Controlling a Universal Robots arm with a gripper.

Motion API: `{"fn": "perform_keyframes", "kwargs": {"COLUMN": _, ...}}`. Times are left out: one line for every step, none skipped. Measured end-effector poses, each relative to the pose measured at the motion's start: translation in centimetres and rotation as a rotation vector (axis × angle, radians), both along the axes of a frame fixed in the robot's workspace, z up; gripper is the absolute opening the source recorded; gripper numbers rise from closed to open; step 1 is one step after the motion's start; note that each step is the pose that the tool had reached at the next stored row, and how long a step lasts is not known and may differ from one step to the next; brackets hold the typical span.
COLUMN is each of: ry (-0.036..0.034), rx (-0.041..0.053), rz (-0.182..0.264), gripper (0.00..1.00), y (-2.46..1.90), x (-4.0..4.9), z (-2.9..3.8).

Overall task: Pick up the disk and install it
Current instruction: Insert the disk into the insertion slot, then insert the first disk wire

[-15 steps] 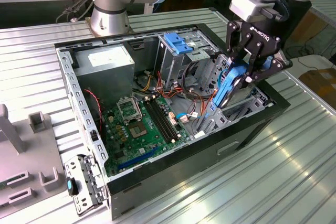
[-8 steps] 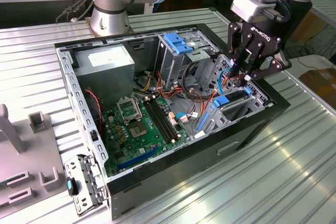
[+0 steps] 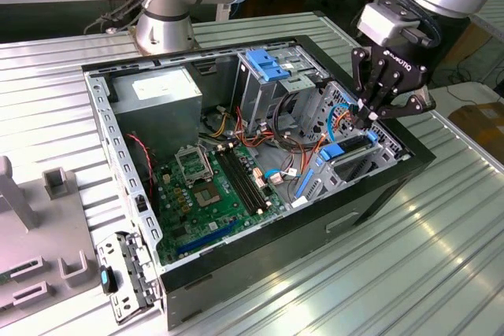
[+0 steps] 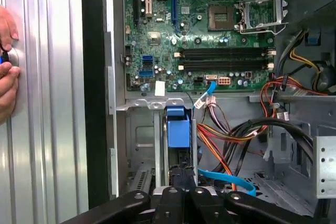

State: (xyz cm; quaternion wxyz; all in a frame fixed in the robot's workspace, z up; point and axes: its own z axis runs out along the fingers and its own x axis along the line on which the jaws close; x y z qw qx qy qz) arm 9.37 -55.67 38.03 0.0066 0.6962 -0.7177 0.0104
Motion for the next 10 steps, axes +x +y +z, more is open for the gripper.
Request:
{"fn": "perform_keyframes", "kwargs": {"ry": -0.0001, "rx": 0.0002, "rz": 0.000, "gripper": 0.11, "y": 0.00, "x": 0.11, "z": -0.20}}
{"fn": "perform_keyframes", "kwargs": {"ry": -0.0002, "rx": -0.0002, "rz": 0.000, "gripper": 0.11, "y": 0.00, "x": 0.11, "z": -0.19}}
{"fn": "perform_keyframes", "kwargs": {"ry": -0.0002, "rx": -0.0001, "rz": 0.000, "gripper": 0.11, "y": 0.00, "x": 0.11, "z": -0.20}}
{"fn": "perform_keyframes", "kwargs": {"ry": -0.0003, "rx": 0.0000, "rz": 0.000, "gripper": 0.11, "y": 0.00, "x": 0.11, "z": -0.21}}
{"fn": "perform_keyframes", "kwargs": {"ry": -0.0003, "rx": 0.0000, "rz": 0.000, "gripper": 0.11, "y": 0.00, "x": 0.11, "z": -0.22}}
{"fn": "perform_keyframes", "kwargs": {"ry": -0.0003, "rx": 0.0000, "rz": 0.000, "gripper": 0.11, "y": 0.00, "x": 0.11, "z": -0.22}}
{"fn": "perform_keyframes", "kwargs": {"ry": -0.0003, "rx": 0.0000, "rz": 0.000, "gripper": 0.11, "y": 0.00, "x": 0.11, "z": -0.22}}
{"fn": "perform_keyframes", "kwargs": {"ry": -0.0003, "rx": 0.0000, "rz": 0.000, "gripper": 0.11, "y": 0.00, "x": 0.11, "z": -0.22}}
{"fn": "perform_keyframes", "kwargs": {"ry": -0.0004, "rx": 0.0000, "rz": 0.000, "gripper": 0.11, "y": 0.00, "x": 0.11, "z": -0.22}}
{"fn": "perform_keyframes", "kwargs": {"ry": -0.0004, "rx": 0.0000, "rz": 0.000, "gripper": 0.11, "y": 0.00, "x": 0.11, "z": -0.23}}
